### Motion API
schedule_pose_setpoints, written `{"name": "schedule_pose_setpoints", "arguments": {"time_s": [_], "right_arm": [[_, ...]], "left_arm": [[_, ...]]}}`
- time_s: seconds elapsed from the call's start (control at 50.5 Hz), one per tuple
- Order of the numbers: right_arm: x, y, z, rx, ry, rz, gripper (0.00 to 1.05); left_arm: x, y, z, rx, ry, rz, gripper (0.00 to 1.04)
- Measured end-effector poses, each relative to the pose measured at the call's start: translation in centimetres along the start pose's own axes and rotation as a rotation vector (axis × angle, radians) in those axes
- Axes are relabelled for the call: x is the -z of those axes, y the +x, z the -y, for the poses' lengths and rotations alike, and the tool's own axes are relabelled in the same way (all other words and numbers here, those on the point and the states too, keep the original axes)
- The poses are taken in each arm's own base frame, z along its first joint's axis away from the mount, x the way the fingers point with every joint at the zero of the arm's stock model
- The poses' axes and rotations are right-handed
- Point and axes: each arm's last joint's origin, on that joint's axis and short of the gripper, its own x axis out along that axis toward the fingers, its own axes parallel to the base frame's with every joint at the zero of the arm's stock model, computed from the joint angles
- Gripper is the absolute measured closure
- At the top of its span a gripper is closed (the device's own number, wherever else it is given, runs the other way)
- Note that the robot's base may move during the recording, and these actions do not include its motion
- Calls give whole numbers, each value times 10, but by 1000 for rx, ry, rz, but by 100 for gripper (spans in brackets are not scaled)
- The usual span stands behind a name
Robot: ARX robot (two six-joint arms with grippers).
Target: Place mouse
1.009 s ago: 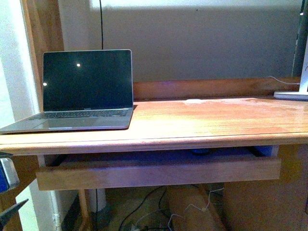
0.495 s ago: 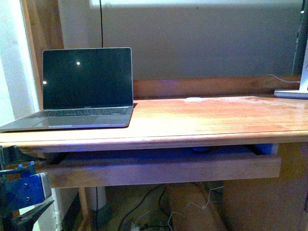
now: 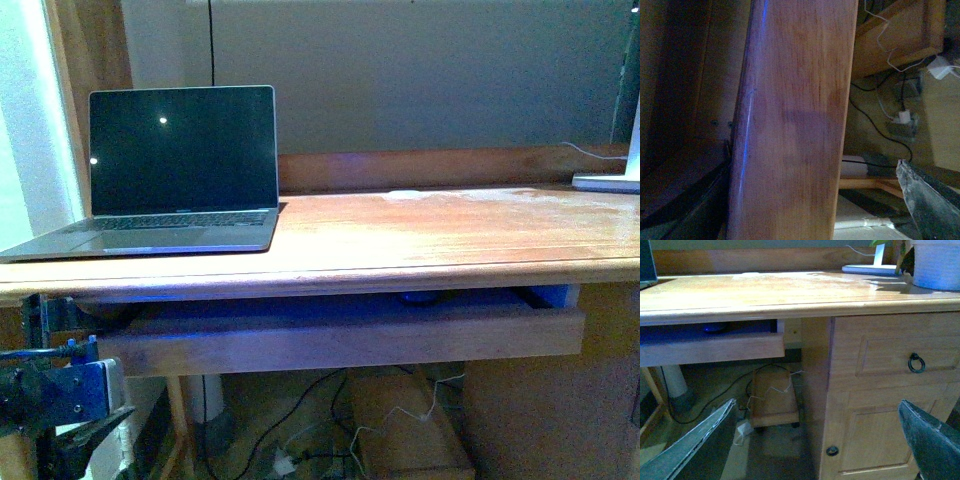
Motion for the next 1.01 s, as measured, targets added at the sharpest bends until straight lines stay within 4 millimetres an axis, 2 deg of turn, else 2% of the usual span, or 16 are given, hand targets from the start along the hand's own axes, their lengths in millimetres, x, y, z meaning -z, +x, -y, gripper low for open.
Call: {"name": "schedule_pose_setpoints", "arguments": {"time_s": [0.079,0.237,0.554,0.891,0.95,1.009], "right_arm": [[0,0,0,0,0,0,7],[0,0,0,0,0,0,7],[0,0,0,0,0,0,7],[0,0,0,0,0,0,7],[0,0,0,0,0,0,7],[0,0,0,0,0,0,7]], "left_arm": [[-3,-4,-3,66,-52,-18,8],[-24,-24,-15,304,-252,-84,8],[-67,-69,-20,505,-646,-2,8],[-118,-97,-30,549,-1002,157,8],[-131,-103,-43,509,-1051,228,8],[-145,-114,-63,408,-1075,279,8]]}}
